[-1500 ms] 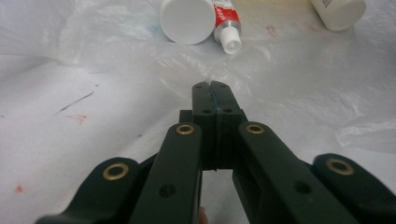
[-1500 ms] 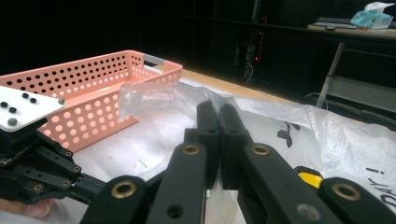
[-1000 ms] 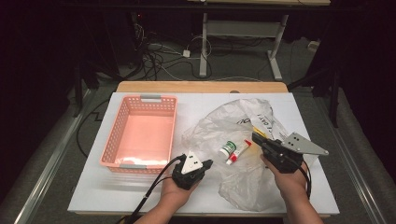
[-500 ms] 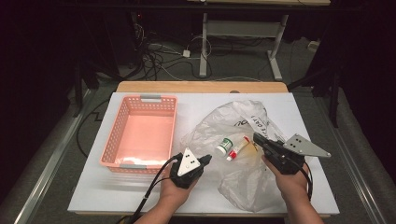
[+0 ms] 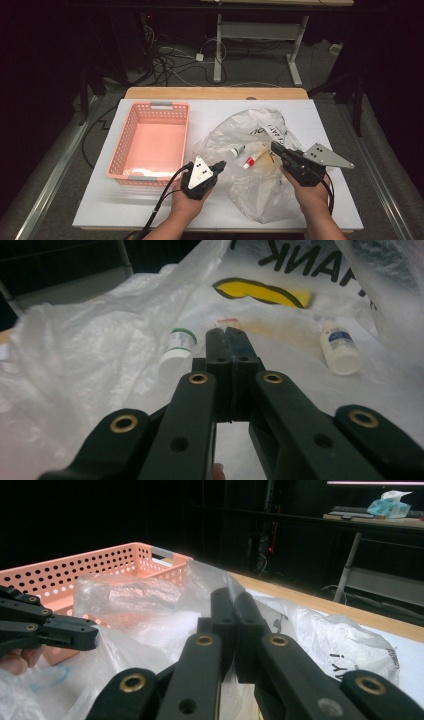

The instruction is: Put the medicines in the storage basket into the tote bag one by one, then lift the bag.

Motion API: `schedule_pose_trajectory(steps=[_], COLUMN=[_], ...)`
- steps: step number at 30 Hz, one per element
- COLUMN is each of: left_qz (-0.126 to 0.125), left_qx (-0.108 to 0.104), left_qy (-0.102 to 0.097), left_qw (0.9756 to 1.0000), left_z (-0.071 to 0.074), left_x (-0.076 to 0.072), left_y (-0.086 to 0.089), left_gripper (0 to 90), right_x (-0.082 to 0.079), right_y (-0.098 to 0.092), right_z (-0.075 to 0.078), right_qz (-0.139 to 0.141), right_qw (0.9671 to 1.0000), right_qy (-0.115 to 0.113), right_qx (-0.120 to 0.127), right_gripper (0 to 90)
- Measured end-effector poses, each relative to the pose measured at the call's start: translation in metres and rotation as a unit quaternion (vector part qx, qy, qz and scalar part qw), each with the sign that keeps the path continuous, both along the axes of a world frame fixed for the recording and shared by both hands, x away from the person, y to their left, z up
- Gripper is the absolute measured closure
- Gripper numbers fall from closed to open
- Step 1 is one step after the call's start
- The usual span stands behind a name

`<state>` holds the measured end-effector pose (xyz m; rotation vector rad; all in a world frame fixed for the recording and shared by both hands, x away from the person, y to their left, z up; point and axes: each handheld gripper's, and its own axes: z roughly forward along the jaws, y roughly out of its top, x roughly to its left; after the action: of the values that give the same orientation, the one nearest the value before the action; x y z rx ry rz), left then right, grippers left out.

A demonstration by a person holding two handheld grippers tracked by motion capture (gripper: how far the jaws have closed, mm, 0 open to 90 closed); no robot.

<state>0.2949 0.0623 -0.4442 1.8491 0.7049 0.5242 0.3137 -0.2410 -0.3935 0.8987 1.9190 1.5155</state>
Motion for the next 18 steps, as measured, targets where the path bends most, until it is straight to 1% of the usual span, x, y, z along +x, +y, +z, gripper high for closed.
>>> schedule_pose_trajectory(steps=[5,8,9,10,12,14,15,16,18], left_qz=[0.012,0.016,0.017,0.019,0.022,0.024,0.024,0.024,0.025], left_qx=[-0.015,-0.019,-0.021,-0.023,-0.03,-0.032,-0.034,-0.037,-0.041], left_qy=[-0.024,-0.041,-0.048,-0.058,-0.066,-0.076,-0.08,-0.08,-0.089], left_qw=[0.9995,0.9988,0.9985,0.9979,0.9971,0.9963,0.9959,0.9958,0.9948], left_z=[0.017,0.027,0.03,0.033,0.038,0.043,0.045,0.048,0.055], left_x=[0.005,0.009,0.011,0.013,0.016,0.018,0.02,0.021,0.023], left_y=[0.003,0.003,0.003,0.003,0.001,-0.001,-0.002,-0.003,-0.005], left_gripper=[88.4,88.4,88.4,88.3,88.4,88.3,88.4,88.4,88.4], right_x=[0.003,0.005,0.006,0.006,0.007,0.008,0.01,0.011,0.014], right_y=[0.002,0.004,0.005,0.006,0.009,0.011,0.011,0.012,0.013], right_z=[0.001,0.004,0.005,0.006,0.008,0.01,0.01,0.011,0.012], right_qz=[-0.002,-0.004,-0.004,-0.005,-0.005,-0.009,-0.009,-0.013,-0.014], right_qw=[1.0,0.9999,0.9999,0.9999,0.9998,0.9996,0.9995,0.9993,0.9992], right_qy=[0.001,-0.002,-0.006,-0.006,-0.01,-0.012,-0.016,-0.015,-0.017], right_qx=[0.007,0.011,0.009,0.012,0.015,0.022,0.024,0.031,0.033], right_gripper=[90.0,90.0,90.0,90.0,90.0,90.0,90.0,90.0,90.0])
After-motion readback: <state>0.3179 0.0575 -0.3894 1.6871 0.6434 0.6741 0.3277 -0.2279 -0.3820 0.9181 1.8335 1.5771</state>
